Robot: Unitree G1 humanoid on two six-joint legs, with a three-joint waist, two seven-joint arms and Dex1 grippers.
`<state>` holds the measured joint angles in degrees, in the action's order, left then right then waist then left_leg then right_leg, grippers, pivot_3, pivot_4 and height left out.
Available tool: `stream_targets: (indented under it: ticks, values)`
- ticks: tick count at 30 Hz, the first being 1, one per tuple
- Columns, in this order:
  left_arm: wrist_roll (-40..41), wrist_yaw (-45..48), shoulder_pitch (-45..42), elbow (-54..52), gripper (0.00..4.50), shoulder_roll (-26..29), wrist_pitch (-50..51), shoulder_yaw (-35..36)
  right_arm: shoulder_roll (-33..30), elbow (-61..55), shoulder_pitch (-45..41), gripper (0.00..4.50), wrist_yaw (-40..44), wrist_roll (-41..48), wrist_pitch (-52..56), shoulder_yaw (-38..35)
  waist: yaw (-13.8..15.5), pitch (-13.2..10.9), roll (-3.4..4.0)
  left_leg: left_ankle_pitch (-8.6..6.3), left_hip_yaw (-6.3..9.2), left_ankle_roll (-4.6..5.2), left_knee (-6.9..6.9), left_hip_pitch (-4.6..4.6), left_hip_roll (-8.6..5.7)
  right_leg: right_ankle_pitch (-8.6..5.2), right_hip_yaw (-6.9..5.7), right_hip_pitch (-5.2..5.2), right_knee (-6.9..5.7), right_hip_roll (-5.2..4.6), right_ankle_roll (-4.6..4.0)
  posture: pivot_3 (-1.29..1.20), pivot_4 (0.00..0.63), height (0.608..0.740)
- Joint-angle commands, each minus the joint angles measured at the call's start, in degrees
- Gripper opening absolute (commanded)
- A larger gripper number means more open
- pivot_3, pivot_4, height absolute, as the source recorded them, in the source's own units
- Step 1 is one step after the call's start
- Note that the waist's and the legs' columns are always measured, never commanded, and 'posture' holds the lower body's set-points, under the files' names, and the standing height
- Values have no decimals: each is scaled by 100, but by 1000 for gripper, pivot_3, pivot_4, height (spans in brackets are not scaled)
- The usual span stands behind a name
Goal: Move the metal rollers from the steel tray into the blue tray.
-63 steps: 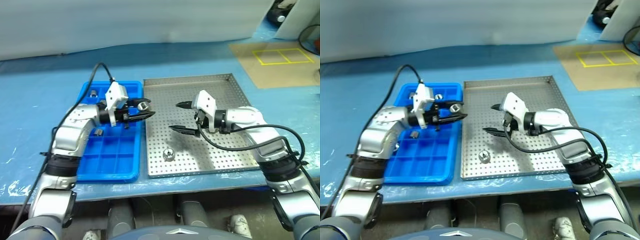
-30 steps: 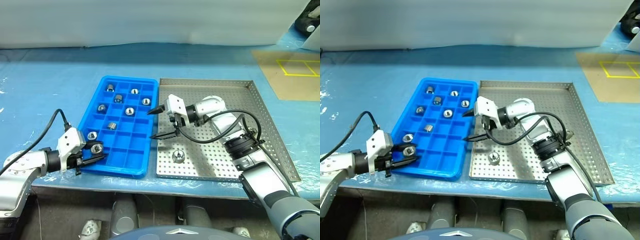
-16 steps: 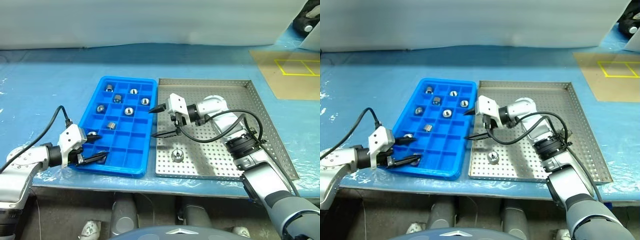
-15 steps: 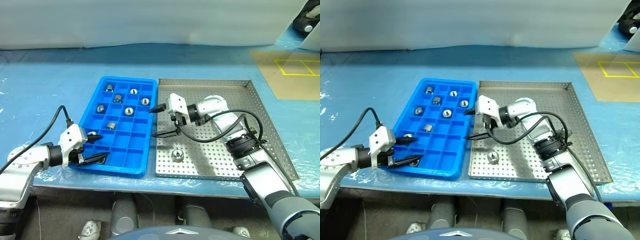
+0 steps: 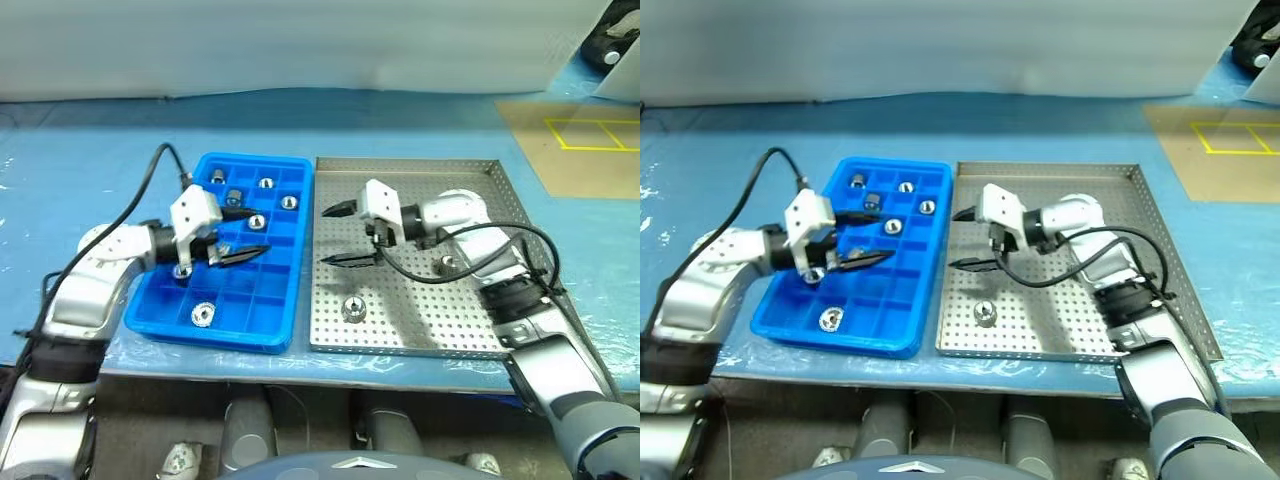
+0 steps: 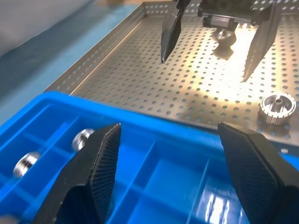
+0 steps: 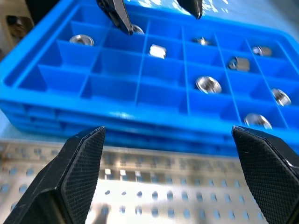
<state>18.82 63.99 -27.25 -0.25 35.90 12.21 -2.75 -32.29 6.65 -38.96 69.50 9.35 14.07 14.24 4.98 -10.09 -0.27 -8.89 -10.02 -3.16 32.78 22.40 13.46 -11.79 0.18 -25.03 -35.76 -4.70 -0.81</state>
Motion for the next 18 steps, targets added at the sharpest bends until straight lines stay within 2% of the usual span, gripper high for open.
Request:
stream_targets:
  ticks: [1, 5, 8, 11, 18]
  values:
    - [-190, 184, -630, 710, 3480, -385, -475, -319, -322, -513, 214, 4500, -282, 116, 273, -476, -36, 0, 0, 1, 0, -1, 1, 2, 3, 0, 2, -1, 1, 5, -1, -171, 150, 740]
    - [-335, 473, -1278, 1706, 3480, -958, -969, -596, -627, -904, 694, 4500, -631, 113, 580, -802, -121, 1, -1, 1, 0, -1, 5, 3, 7, 1, 11, 3, 6, 23, -2, -251, 150, 740]
    - [-278, 650, -1555, 2045, 3480, -1297, -1129, -643, -710, -1059, 1029, 4500, -946, 53, 637, -988, -262, 1, -2, 0, -1, 0, 7, 2, 12, 2, 17, 2, 7, 32, -2, -310, 150, 740]
    - [-127, 944, -1565, 1864, 3480, -1578, -1007, -777, -675, -896, 1462, 4500, -1568, -75, 623, -1299, -337, 2, -2, -3, -1, 6, 8, 0, 16, 2, 21, 1, 8, 37, -4, -331, 150, 740]
    - [-153, 1111, -1307, 1567, 3480, -1749, -945, -981, -793, -829, 2283, 4500, -2082, -82, 607, -1691, -443, 2, -1, -10, -7, 17, 7, -14, 17, 4, 25, 9, 11, 38, -7, -358, 150, 740]
